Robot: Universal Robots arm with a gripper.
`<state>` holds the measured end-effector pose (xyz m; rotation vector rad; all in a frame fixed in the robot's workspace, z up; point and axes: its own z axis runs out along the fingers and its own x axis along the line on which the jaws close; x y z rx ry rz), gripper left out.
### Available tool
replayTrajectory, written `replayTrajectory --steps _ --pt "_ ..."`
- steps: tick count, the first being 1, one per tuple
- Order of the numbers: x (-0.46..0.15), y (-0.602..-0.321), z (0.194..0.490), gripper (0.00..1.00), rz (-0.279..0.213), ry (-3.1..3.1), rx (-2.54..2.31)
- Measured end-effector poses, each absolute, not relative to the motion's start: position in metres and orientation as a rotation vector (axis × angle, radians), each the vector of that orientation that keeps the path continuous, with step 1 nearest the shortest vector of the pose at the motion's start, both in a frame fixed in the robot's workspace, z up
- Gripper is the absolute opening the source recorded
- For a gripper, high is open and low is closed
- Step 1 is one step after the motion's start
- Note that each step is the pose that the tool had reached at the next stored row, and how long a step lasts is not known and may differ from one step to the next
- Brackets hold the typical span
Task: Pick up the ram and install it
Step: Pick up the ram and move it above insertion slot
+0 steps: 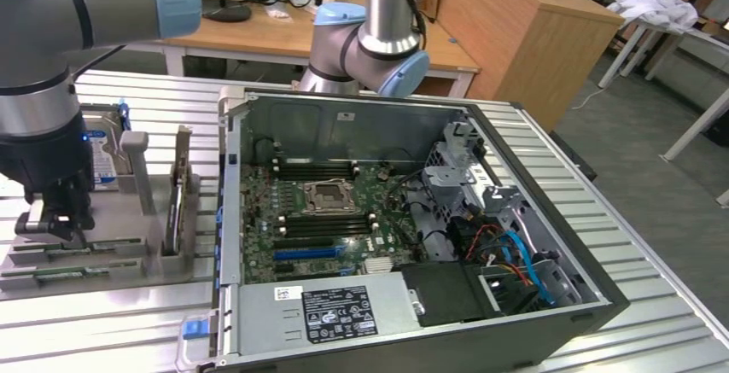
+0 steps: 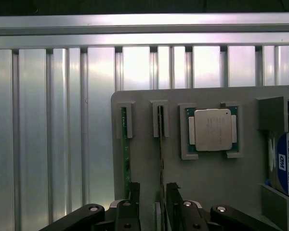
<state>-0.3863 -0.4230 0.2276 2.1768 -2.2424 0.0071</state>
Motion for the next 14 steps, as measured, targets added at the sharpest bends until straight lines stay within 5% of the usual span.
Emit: replayTrajectory --steps 14 --pt "-0.3863 -0.423 0.2232 0.36 0.007 -2.242 2.177"
